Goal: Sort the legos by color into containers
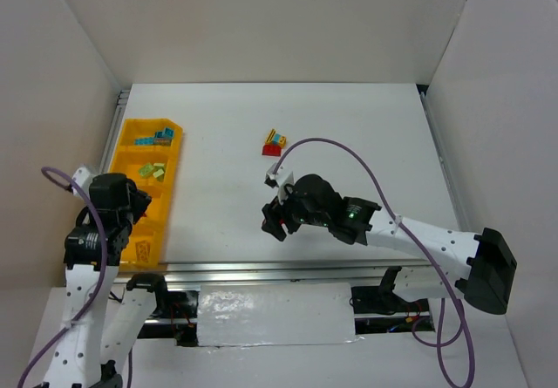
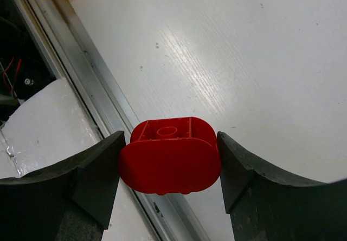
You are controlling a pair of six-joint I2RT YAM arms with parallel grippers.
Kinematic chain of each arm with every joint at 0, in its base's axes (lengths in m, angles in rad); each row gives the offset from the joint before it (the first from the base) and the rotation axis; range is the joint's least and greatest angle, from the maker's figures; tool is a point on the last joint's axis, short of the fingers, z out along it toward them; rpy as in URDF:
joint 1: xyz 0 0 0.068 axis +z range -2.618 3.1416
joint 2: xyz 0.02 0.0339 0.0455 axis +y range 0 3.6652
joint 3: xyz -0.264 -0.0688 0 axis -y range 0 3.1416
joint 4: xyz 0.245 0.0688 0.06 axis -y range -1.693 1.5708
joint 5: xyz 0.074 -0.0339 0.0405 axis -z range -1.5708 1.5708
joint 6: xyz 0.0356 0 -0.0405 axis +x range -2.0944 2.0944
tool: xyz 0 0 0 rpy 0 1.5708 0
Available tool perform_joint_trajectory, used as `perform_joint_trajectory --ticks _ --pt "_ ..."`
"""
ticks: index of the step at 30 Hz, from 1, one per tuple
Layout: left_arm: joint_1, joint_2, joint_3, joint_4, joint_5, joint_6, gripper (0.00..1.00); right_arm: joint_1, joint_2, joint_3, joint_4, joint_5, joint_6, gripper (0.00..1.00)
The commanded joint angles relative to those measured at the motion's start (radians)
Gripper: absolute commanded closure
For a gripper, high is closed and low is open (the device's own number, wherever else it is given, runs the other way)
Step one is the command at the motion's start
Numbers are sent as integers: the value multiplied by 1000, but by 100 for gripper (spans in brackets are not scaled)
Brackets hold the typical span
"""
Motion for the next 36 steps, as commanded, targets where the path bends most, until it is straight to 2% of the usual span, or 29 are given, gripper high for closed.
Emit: perform_joint_trajectory --ticks 1,2,4,9,12,19,23,24,27,28,29,30,31,32,36 --pt "9 -30 15 -226 -411 -185 100 6 -31 6 29 -46 5 100" --pt "9 -28 -11 -289 -504 -298 100 6 -40 5 38 -68 7 100" --pt "9 -15 -5 -330 -523 -316 100 6 -40 2 46 -86 7 100" --pt "12 86 6 -452 -667 -511 100 6 -68 -27 70 -137 16 100" --pt "55 151 -14 -492 -641 -587 100 7 -83 -43 83 -148 17 100" --pt "71 162 -115 -404 -560 -630 100 7 -83 -43 78 -168 17 100" --pt "74 140 -175 -311 -545 -582 99 7 -62 -37 77 -165 17 100" --pt "76 143 -197 -293 -542 -562 88 7 -51 -34 77 -165 17 100" --pt "85 153 -220 -288 -554 -580 65 7 -34 -26 70 -166 16 100" --pt "87 156 -223 -282 -558 -574 43 6 -31 -23 67 -166 16 100" --pt "97 156 -232 -268 -563 -562 34 7 -24 -21 66 -166 16 100" --pt "102 156 -234 -262 -563 -554 16 9 -22 -20 64 -168 16 100" --pt "110 154 -232 -256 -560 -543 7 7 -17 -20 67 -168 16 100" --pt "119 153 -230 -234 -557 -517 1 9 -8 -18 67 -169 16 100" --pt "128 136 -192 -200 -534 -437 1 7 1 0 61 -175 19 100"
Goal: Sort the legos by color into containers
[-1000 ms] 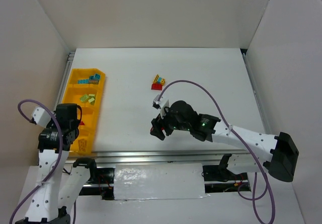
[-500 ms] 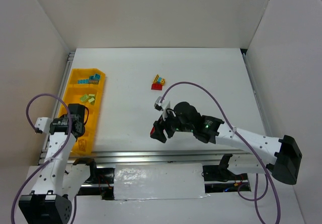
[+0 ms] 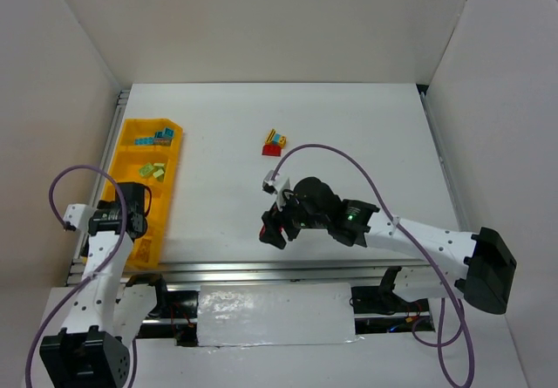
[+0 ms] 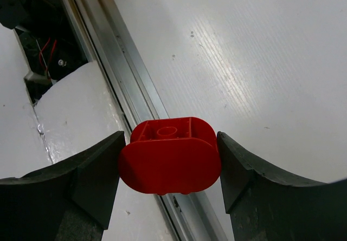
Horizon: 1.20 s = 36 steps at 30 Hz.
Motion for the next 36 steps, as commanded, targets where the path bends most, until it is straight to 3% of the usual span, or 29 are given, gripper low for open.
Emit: perform_joint_trajectory --ticks 1,5,8,9,11,12,13,17,18,21,23,28,33,36 --pt "9 -25 62 73 20 171 0 5 -4 39 31 -15 13 100" --pt "9 -36 93 344 243 470 1 5 -36 45 64 66 89 100" --pt "4 -16 116 447 524 615 1 8 -70 58 77 244 212 100" --pt "-5 -16 102 533 705 696 0 6 -84 71 58 366 297 100" --pt "-22 -34 73 732 905 756 0 5 -92 95 -25 485 384 100" --pt "-48 -44 35 807 1122 796 0 6 -87 133 -60 560 443 100" --pt "-66 -53 20 873 1206 798 1 5 -86 149 -94 583 461 100" --pt "-215 -36 -42 1186 1493 709 0 3 -173 149 -83 532 433 100" --pt "-239 -22 -74 1345 1593 630 0 2 -202 114 -55 451 416 100" --pt "-367 28 -129 1706 1713 508 1 -70 -274 69 27 215 411 100" --pt "-469 13 -134 1745 1697 610 1 -109 -288 92 -30 218 480 100" --pt "-713 -56 -99 1491 1390 963 0 -107 -291 199 -266 516 612 100" --pt "-793 74 -88 1660 1397 930 0 -103 -270 221 -318 568 654 100" --pt "-884 129 -24 1597 1310 1023 1 -93 -265 223 -341 586 698 100"
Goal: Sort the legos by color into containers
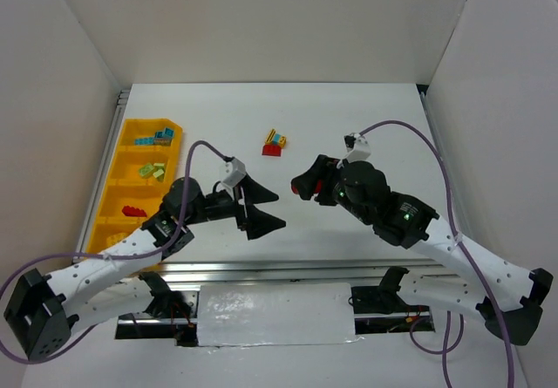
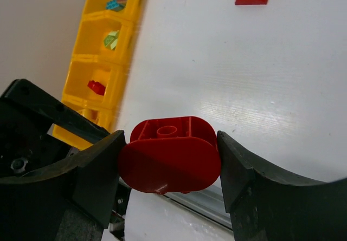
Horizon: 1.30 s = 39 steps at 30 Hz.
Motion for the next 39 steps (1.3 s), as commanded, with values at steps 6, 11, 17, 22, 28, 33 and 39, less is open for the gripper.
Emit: perform_joint_trajectory --ticks 6,11,17,22,28,33,39 --pt "-93 105 161 -33 -178 70 1 15 -26 -52 148 -108 -138 100" --pt "-92 36 240 -233 -185 -48 0 15 -57 -106 145 5 -326 100" --pt "-72 -72 334 -570 -431 -238 1 19 -115 -227 270 -232 -637 100" --pt "-37 5 363 -676 -328 -352 0 53 -153 -316 447 -430 -722 100" --pt "-37 60 276 -518 -177 -476 3 71 -78 -243 458 -543 -756 100" --pt "-37 66 276 -561 -206 -470 3 85 -75 -240 469 -519 -788 100" --pt "-38 100 254 -508 -162 -486 8 96 -29 -203 496 -543 -806 100"
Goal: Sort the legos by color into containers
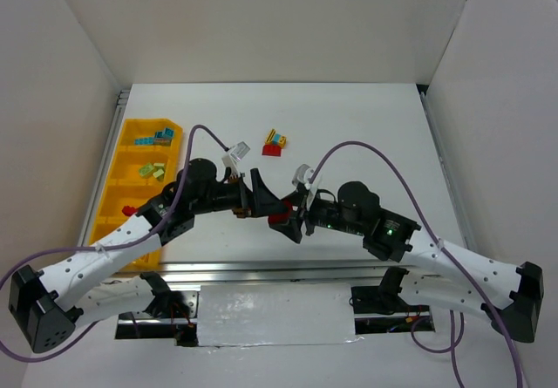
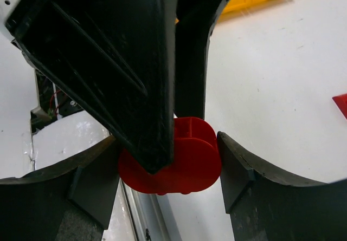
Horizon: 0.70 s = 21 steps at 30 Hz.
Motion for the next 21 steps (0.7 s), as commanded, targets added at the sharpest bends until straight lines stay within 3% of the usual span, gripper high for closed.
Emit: perform_joint_trajectory --ticks 1,4,8,9,12,14,15,16,17,18,19,21 --pt "-1 23 -11 74 55 -27 11 22 29 77 72 -26 -39 100" --pt "-4 43 -7 93 69 -29 16 31 54 94 73 18 -59 100" --pt "-4 40 4 77 63 -17 30 33 72 103 90 64 -84 100" --pt "-4 34 4 77 63 -15 44 34 75 108 90 72 -87 100" --pt "-4 33 8 77 71 -9 68 34 97 123 92 83 -101 100" --pt "-4 37 15 77 86 2 97 37 114 129 99 81 -104 100" --pt "-4 42 19 77 95 11 100 37 118 129 101 78 -104 98" --pt "-4 44 24 79 103 20 100 39 129 132 101 75 -96 92" --pt "-4 42 31 77 99 36 100 37 132 134 101 72 -87 74" --pt "-4 33 35 77 83 43 100 39 132 131 104 72 -76 8" --pt "-2 24 38 36 28 49 100 39 123 123 110 64 -58 0" --pt "15 -4 54 -16 -47 65 100 37 103 85 147 55 -33 1"
